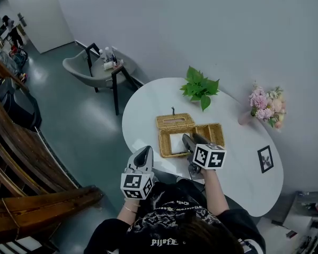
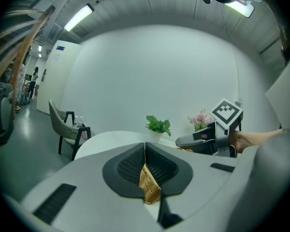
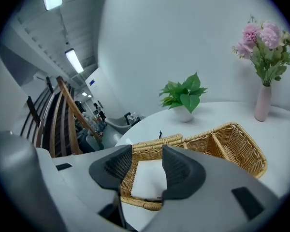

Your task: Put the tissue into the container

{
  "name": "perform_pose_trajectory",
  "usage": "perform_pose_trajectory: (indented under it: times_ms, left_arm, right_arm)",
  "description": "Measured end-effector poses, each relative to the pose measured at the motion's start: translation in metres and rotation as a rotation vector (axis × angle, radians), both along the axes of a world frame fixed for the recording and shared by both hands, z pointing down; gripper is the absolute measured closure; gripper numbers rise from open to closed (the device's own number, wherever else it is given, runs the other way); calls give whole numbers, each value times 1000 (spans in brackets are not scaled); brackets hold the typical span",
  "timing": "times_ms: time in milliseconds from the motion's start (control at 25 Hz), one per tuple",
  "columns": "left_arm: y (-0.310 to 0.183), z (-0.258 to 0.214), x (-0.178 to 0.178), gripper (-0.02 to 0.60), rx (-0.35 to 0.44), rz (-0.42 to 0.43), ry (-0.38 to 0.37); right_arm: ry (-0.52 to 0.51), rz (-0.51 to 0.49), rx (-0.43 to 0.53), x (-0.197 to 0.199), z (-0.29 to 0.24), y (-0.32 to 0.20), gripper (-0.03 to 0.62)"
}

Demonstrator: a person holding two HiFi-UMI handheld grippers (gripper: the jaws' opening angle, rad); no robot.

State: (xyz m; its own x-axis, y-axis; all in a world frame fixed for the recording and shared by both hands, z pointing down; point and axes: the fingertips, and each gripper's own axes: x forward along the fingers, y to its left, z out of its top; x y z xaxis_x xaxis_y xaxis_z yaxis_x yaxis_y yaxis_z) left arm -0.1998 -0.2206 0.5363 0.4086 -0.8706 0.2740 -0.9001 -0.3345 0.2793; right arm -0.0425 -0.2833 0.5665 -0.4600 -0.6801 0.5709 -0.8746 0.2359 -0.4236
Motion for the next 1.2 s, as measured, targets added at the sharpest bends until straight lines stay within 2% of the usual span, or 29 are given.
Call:
perform_pose_trajectory:
  times_ms: [160,360,560,760,920,1040,1200]
  left_arm:
    - [-2,-2,9,555,11,15,9]
    - [-1,-9,20,555,49,64,25]
    - [5,-4,26,555,46,83,2]
    - [10,4,31,555,33,87,-3]
    - [6,5,33,555,56,68,0]
    - [8,10,31,555,42,48,-1]
    - [7,9,27,555,43,39,-5]
  right_arm:
    - [-23,10,87,1,-7,11,379]
    - [26,2,178,-2,-6,27,384]
    - [103,-16,197,-7,8,42,406]
    - [107,-20,219,-14,11,50,422]
    - [136,-41,255,-17,8,48,423]
    - [144,-12,262,-11,8,50,444]
    - [164,19,283,-2,2,46,512]
